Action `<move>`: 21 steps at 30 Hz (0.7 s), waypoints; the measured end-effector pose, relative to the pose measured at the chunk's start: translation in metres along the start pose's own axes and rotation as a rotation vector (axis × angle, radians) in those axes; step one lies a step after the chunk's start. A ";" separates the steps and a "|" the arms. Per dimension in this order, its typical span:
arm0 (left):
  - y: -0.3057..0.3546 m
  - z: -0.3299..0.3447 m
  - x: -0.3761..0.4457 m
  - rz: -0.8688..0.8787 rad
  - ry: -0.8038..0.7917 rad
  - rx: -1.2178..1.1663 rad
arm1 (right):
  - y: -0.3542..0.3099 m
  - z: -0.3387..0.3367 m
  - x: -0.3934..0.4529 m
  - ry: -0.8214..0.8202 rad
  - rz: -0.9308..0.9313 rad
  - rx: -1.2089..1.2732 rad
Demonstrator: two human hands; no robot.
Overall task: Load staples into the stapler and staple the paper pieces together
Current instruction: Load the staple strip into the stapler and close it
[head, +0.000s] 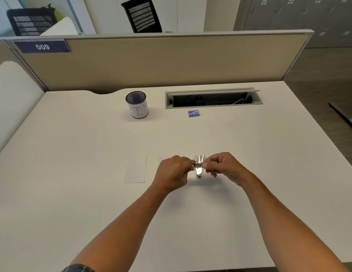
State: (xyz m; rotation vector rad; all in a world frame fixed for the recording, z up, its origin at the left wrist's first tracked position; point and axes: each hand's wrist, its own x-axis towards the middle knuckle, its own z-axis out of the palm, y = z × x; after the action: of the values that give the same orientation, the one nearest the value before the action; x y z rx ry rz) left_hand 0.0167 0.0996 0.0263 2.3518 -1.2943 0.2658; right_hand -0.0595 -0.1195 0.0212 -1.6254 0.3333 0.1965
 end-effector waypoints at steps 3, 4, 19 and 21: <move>-0.001 0.000 0.000 -0.014 -0.023 -0.003 | 0.002 0.002 0.001 0.022 0.004 -0.011; -0.001 0.000 0.001 -0.026 -0.043 -0.004 | 0.002 0.003 0.002 0.034 0.004 0.004; -0.016 -0.002 0.009 -0.646 -0.103 -0.770 | 0.013 -0.015 -0.017 0.257 -0.077 0.099; -0.013 -0.002 0.010 -0.654 -0.080 -0.861 | 0.012 -0.014 -0.019 0.244 -0.087 0.103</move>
State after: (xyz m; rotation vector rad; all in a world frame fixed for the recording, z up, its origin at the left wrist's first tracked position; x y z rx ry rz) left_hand 0.0331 0.0986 0.0282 1.8650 -0.4361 -0.4978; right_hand -0.0820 -0.1323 0.0173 -1.5608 0.4505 -0.0846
